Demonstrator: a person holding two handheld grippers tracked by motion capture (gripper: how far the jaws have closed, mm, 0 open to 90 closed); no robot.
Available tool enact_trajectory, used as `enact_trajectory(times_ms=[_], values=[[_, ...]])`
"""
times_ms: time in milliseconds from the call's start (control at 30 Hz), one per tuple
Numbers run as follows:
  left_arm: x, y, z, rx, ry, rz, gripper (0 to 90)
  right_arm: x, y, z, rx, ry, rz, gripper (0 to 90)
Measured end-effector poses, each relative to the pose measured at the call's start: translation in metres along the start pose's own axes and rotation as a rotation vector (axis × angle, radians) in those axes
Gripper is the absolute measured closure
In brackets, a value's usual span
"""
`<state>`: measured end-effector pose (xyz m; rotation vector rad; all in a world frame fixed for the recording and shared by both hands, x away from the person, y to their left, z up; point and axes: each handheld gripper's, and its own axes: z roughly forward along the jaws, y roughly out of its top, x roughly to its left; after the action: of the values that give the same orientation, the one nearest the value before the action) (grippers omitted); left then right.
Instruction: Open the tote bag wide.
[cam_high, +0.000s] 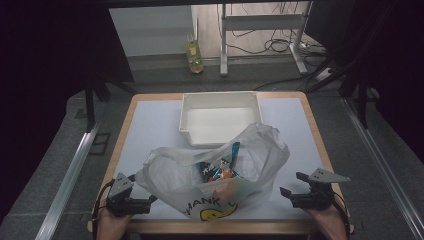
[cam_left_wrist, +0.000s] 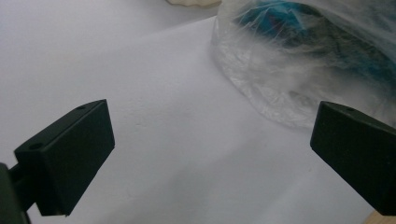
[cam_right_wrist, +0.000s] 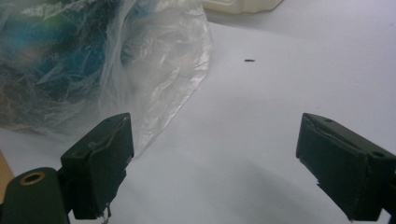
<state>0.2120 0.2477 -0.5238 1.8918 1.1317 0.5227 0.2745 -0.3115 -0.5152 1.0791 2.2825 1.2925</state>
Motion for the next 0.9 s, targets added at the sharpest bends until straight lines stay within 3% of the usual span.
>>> enact_trajectory(times_ms=[333,600,900], values=[[-0.0040,-0.0006,0.0066,0.061,-0.027,0.010,0.0,0.0035,0.0014,-0.0001,-0.003,0.008,-0.010,12.0],[-0.0030,0.0001,0.0047,0.052,-0.025,-0.008,0.3,0.0038,0.0013,-0.0002,-0.004,0.012,0.014,10.4],[-0.0009,0.0014,0.0000,0.043,-0.050,-0.034,2.5,0.0049,0.0019,0.0006,0.016,0.003,0.010,10.4]])
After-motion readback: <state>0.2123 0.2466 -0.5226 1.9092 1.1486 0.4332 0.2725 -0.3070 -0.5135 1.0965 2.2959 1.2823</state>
